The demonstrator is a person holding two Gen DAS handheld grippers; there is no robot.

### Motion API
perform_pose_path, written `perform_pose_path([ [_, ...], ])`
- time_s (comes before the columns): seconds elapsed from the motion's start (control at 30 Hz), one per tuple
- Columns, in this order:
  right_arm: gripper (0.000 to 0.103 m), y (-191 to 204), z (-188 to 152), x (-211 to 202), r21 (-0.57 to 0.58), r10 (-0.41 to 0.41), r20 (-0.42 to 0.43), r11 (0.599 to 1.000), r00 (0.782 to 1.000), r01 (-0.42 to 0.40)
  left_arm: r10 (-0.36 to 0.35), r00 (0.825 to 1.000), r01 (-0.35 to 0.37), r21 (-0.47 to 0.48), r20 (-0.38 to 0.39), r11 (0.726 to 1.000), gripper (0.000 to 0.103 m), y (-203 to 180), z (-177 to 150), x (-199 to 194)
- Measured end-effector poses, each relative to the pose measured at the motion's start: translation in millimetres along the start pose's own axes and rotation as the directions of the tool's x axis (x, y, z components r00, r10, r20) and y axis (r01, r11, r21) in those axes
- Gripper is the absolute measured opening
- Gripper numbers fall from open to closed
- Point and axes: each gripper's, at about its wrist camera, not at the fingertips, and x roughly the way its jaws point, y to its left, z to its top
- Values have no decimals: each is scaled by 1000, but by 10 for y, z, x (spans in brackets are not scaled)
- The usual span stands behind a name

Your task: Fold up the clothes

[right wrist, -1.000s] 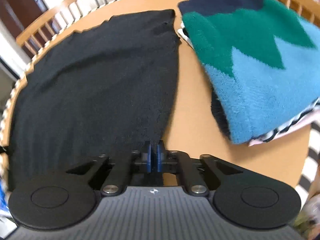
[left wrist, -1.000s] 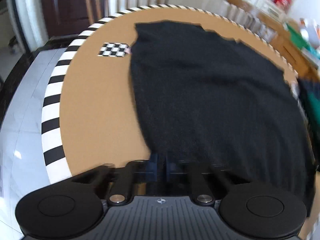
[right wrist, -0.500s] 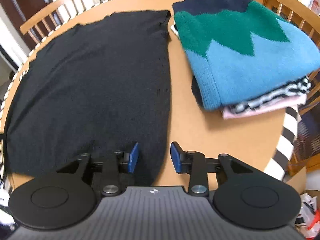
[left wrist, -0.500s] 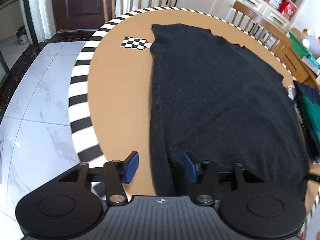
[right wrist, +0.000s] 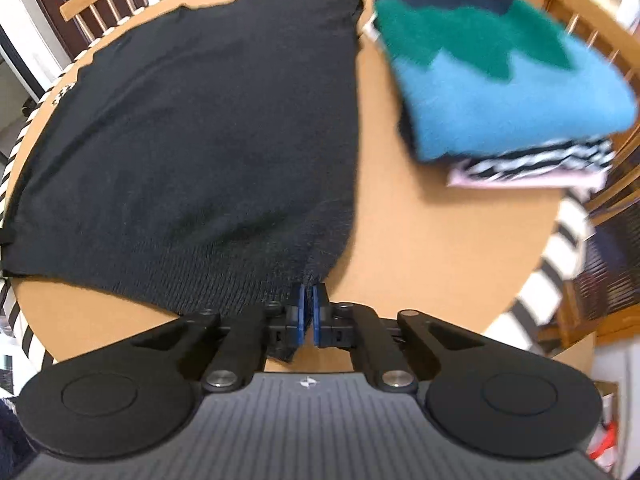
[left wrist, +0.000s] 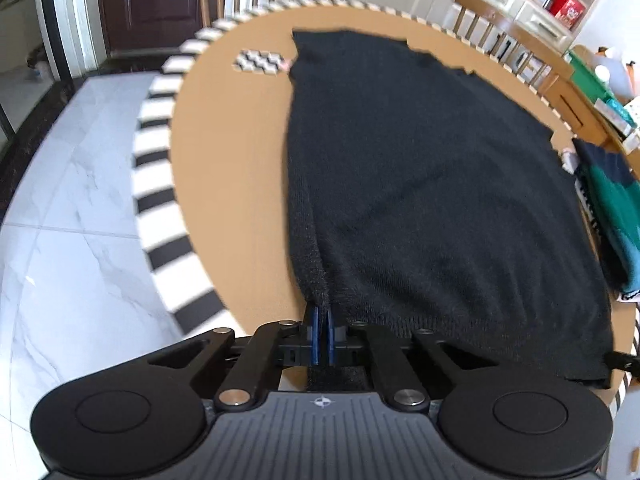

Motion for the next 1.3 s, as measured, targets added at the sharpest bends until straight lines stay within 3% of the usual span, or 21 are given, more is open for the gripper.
perform_pose_path([
  [0.17,2,-102,-67,-87,-9,-53,-17,999,998,52,-12,1000,11,-49,-1,999,4,136,-20,-113],
  [0.23,4,-161,-101,-43,63,-29,-27,998,999,31,-18,999,16,-67,-35,998,4,164,-68,-37],
  [0.33,16,-175,-106,-20,174,60,-11,983,998,-57,-35,997,29,-101,-67,994,9,147,-93,78],
  [0.37,21,-141,-107,-9,183,80,-6,980,997,-77,-38,997,31,-102,-67,994,22,133,-107,96],
  [0.4,32,-97,-104,10,178,90,-5,980,996,-88,-38,997,32,-99,-62,995,30,115,-126,103],
  [0.43,37,-53,-101,29,174,101,-4,980,995,-99,-38,998,33,-96,-57,995,36,98,-135,103],
  [0.5,36,25,-112,88,161,105,-12,982,994,-102,-38,998,33,-90,-47,995,61,64,-137,98],
  [0.53,36,61,-120,122,154,104,-18,983,994,-100,-39,998,35,-87,-45,996,63,48,-136,101],
  [0.6,31,132,-130,189,132,102,-32,986,994,-97,-48,998,44,-75,-46,996,58,19,-138,102],
  [0.63,14,164,-134,200,110,98,-39,990,994,-93,-61,997,58,-64,-52,996,49,6,-146,97],
  [0.67,4,192,-139,186,77,89,-45,993,995,-85,-74,996,71,-52,-58,996,11,-7,-153,91],
  [0.7,4,220,-144,171,43,80,-50,996,996,-78,-80,995,77,-46,-60,996,7,-9,-161,83],
  [0.97,4,138,-173,71,38,59,-56,998,997,-57,-77,996,74,-49,-53,996,7,66,-195,26],
  [1.07,8,134,-175,126,46,51,-66,998,997,-48,-85,995,79,-96,-62,992,19,129,-197,57],
  [1.17,24,123,-167,141,77,46,-71,996,996,-41,-100,993,92,-122,-59,988,46,153,-187,27],
  [1.2,29,119,-164,148,87,44,-72,995,996,-38,-94,994,87,-117,-57,989,49,146,-187,17],
  [1.3,30,98,-165,126,102,51,-69,994,996,-44,-92,994,85,-121,-54,989,49,146,-190,-9],
])
